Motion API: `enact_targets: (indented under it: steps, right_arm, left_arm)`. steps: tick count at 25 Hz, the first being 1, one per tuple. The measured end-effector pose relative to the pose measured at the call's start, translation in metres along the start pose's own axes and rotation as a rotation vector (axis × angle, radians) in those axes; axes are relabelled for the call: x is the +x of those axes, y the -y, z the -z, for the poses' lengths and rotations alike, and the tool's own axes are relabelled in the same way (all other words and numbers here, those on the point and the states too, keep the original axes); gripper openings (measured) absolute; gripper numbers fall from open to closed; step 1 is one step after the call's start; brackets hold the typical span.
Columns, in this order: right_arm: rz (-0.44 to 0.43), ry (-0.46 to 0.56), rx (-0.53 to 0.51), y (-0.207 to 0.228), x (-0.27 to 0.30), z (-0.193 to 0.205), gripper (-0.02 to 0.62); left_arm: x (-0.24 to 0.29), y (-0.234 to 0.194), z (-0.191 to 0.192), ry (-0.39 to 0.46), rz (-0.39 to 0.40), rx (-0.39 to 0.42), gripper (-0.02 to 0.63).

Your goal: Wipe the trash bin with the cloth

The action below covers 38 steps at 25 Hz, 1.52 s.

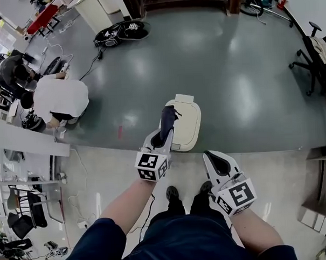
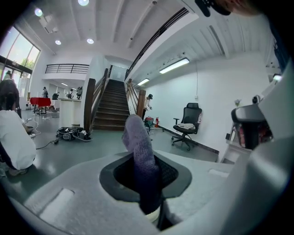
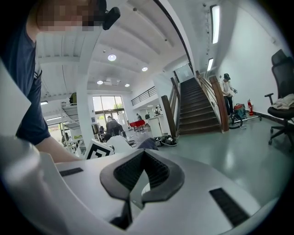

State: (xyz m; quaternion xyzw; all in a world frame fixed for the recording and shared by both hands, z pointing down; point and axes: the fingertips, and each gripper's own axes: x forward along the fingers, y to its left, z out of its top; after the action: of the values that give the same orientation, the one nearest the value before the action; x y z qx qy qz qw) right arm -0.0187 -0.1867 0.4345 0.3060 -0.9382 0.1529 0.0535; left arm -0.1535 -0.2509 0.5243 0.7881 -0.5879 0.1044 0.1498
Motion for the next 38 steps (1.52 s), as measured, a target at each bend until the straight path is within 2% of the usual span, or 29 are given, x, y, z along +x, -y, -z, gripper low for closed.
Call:
enact_targets:
  steps: [6,17,22,28,35,38]
  right_arm:
    - [0.019,-0.003,0.007,0.016,0.016,0.013,0.005]
    - [0.048,-0.019,0.025,0.046,0.064,0.042,0.005]
    - [0.042,-0.018,0.040,0.053,0.073,0.054,0.005]
    - [0.037,-0.051,0.057,0.061,0.065,0.073,0.005]
    - [0.060,-0.090,0.095,0.088,0.042,0.097,0.005]
    - [0.052,-0.084,0.096,0.093,0.039,0.096,0.005]
  left_arm:
    - [0.050,-0.026,0.029,-0.058,-0.022,0.032,0.052]
    - [0.130,-0.073,0.087,-0.214,-0.074,0.080,0.052]
    - [0.158,-0.094,0.120,-0.311,-0.106,0.105,0.052]
    - [0.197,-0.128,0.149,-0.461,-0.170,0.200,0.052]
    - [0.225,-0.117,0.161,-0.519,-0.211,0.231,0.052]
    - [0.235,-0.095,0.160,-0.517,-0.177,0.266,0.052]
